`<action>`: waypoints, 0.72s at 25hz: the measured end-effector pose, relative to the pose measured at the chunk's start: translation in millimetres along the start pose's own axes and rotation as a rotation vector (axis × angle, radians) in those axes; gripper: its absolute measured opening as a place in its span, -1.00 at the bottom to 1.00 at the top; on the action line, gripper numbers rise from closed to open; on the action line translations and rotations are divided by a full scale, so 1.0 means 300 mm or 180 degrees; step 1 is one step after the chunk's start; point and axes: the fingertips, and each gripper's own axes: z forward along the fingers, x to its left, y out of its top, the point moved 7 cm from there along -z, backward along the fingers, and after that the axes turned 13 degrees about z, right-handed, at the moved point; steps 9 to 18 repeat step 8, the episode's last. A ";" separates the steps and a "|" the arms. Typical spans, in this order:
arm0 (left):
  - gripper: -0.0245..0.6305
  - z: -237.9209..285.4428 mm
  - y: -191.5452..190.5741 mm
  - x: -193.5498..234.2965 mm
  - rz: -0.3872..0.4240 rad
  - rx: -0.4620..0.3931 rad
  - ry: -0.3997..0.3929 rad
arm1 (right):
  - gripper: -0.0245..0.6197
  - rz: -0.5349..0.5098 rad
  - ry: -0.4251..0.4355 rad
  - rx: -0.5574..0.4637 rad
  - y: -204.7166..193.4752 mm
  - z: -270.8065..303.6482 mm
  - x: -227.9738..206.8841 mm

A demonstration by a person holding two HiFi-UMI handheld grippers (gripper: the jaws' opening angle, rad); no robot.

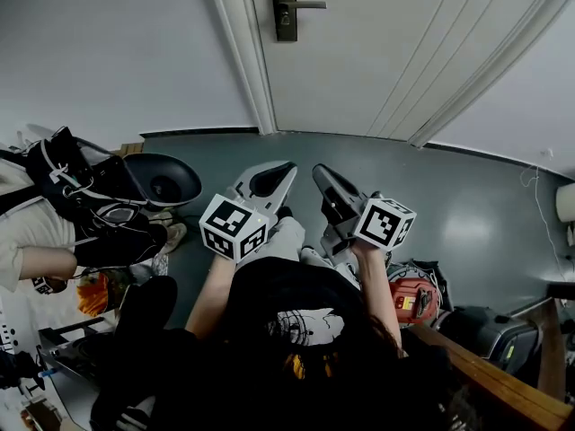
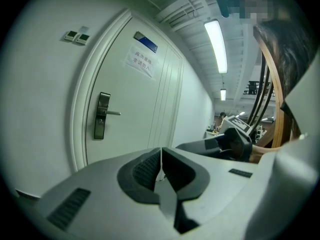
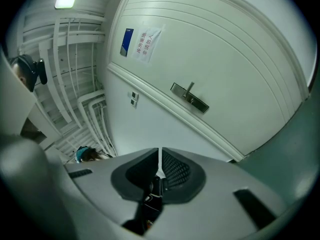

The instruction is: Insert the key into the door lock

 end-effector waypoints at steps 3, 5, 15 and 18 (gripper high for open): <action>-0.88 -0.002 -0.002 -0.002 0.0033 0.0017 -0.0003 | -0.86 -0.0018 0.0002 0.0001 -0.003 0.000 -0.001; -0.88 -0.001 -0.005 -0.002 0.0048 0.0022 -0.0005 | -0.86 -0.0035 0.0001 0.0001 -0.004 0.003 -0.004; -0.88 0.000 -0.006 -0.002 0.0056 0.0012 -0.0008 | -0.86 -0.0062 0.0003 0.0006 -0.004 0.006 -0.006; -0.88 0.000 -0.006 -0.002 0.0056 0.0012 -0.0008 | -0.86 -0.0062 0.0003 0.0006 -0.004 0.006 -0.006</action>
